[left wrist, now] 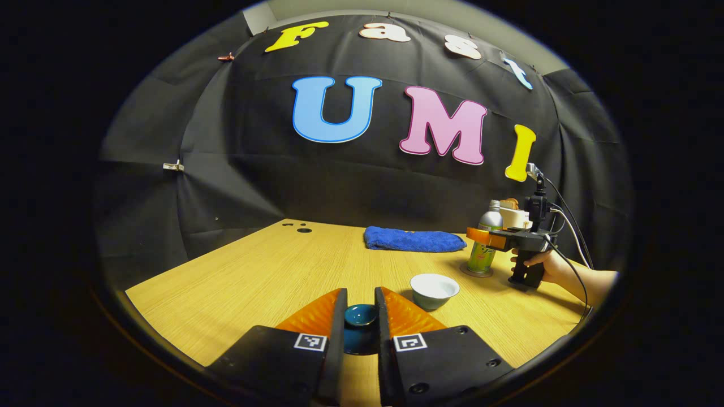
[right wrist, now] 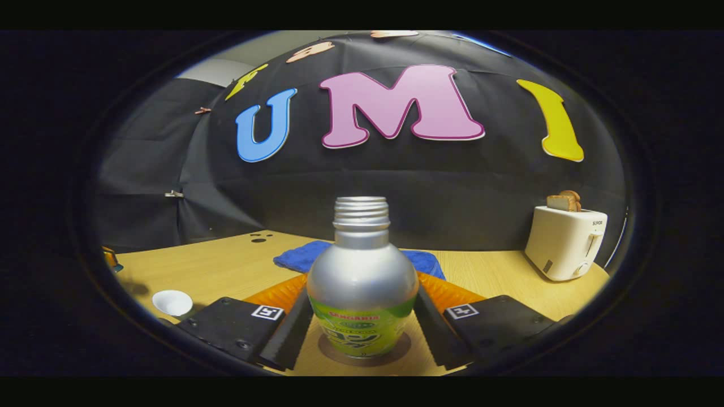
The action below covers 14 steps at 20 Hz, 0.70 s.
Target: Open the teacup lid with one hand, grasp the water bottle and pour water into the teacup with the other hand; after pouring, place the water bottle on the coaster and then close the teacup lid.
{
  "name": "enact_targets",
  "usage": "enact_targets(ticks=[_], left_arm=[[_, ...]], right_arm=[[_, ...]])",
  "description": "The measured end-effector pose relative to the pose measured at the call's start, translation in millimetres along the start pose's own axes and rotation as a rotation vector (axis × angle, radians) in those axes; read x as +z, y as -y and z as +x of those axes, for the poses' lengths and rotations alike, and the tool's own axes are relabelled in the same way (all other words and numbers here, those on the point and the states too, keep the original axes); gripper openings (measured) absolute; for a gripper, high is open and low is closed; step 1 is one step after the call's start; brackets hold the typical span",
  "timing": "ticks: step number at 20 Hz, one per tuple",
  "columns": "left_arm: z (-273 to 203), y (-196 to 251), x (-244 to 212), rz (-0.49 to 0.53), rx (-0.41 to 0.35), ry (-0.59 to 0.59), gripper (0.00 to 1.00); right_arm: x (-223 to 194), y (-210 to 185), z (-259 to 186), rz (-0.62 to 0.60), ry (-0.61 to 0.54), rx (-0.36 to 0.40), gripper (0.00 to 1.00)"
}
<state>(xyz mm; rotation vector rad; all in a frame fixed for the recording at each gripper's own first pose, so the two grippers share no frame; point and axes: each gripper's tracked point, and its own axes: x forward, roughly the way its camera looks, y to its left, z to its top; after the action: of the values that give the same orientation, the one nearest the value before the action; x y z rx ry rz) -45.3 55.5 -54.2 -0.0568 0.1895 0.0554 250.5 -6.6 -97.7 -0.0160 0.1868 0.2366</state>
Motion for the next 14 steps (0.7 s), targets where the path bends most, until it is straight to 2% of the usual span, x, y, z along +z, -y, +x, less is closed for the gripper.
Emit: enact_targets(ticks=[1,3,5,6,10,11,14], left_arm=[[-1,1,1,0.001,-0.001,0.002,0.29],[-1,3,1,0.006,-0.003,0.004,0.29],[-1,4,3,0.008,-0.001,0.006,0.29],[-2,5,3,0.009,-0.001,0.008,0.29],[-5,14,4,0.010,-0.016,0.011,0.29],[-6,16,5,0.013,-0.020,0.014,0.31],[-8,20,6,0.017,-0.021,0.021,0.29]], right_arm=[[0,3,-1,-0.001,0.000,-0.011,0.94],[2,8,-4,-0.007,0.003,-0.040,0.97],[-2,9,-11,-0.002,-0.016,-0.057,0.94],[-4,6,-13,0.007,-0.029,-0.054,0.97],[-3,-3,-26,-0.033,-0.032,-0.051,0.97],[-3,-4,-30,-0.046,-0.034,-0.053,0.97],[-11,-11,-46,-0.060,-0.054,-0.043,0.97]])
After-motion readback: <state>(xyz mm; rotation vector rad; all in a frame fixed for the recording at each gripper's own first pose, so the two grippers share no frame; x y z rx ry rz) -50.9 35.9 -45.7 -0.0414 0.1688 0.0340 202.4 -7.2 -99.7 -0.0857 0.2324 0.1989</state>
